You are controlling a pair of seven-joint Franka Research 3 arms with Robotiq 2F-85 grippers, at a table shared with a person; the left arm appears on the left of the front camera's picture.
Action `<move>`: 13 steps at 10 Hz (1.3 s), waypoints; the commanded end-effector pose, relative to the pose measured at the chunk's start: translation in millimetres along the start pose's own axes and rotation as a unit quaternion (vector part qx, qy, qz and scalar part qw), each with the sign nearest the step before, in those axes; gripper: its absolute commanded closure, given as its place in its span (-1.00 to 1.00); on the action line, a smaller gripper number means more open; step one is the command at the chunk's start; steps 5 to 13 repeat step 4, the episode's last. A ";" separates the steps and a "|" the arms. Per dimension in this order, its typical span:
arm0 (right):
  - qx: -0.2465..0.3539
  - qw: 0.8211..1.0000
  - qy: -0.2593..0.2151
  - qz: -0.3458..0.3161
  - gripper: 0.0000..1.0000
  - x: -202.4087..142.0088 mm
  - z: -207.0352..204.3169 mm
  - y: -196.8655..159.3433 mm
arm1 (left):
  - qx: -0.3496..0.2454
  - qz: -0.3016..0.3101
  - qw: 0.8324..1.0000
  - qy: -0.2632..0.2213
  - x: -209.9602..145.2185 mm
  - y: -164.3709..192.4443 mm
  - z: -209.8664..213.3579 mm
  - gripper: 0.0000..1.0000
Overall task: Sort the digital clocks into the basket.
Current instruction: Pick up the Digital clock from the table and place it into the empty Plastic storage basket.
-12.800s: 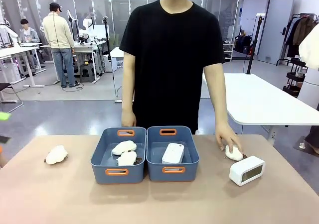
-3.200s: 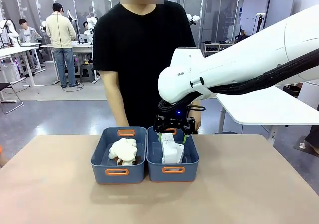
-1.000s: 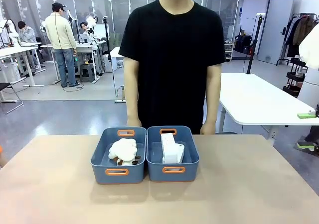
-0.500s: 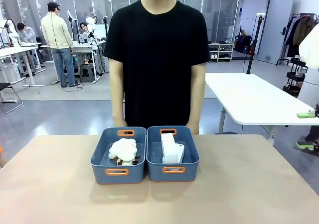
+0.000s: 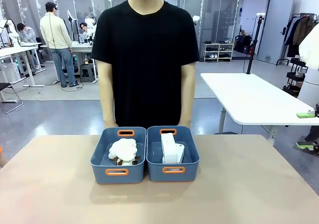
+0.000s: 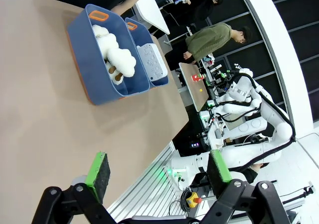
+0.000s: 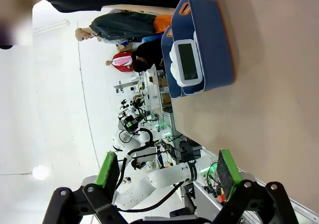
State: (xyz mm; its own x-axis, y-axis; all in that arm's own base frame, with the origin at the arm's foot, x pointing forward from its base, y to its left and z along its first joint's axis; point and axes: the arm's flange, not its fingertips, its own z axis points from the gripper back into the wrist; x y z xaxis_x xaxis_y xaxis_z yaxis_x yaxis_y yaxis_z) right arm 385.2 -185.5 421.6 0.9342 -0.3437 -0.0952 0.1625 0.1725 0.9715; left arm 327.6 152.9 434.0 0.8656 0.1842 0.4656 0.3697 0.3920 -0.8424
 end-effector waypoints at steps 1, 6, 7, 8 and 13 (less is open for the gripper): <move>-0.006 1.000 -0.001 -0.001 -1.00 -2.0 0.4 2.2 | 0.001 0.005 1.000 0.005 -1.3 -4.0 1.0 -1.00; -0.006 1.000 -0.001 -0.001 -1.00 -2.0 0.4 2.2 | 0.001 0.005 1.000 0.005 -1.3 -4.0 1.0 -1.00; -0.006 1.000 -0.001 -0.001 -1.00 -2.0 0.4 2.2 | 0.001 0.005 1.000 0.005 -1.3 -4.0 1.0 -1.00; -0.006 1.000 -0.001 -0.001 -1.00 -2.0 0.4 2.2 | 0.001 0.005 1.000 0.005 -1.3 -4.0 1.0 -1.00; -0.006 1.000 -0.001 -0.001 -1.00 -2.0 0.4 2.2 | 0.001 0.005 1.000 0.005 -1.3 -4.0 1.0 -1.00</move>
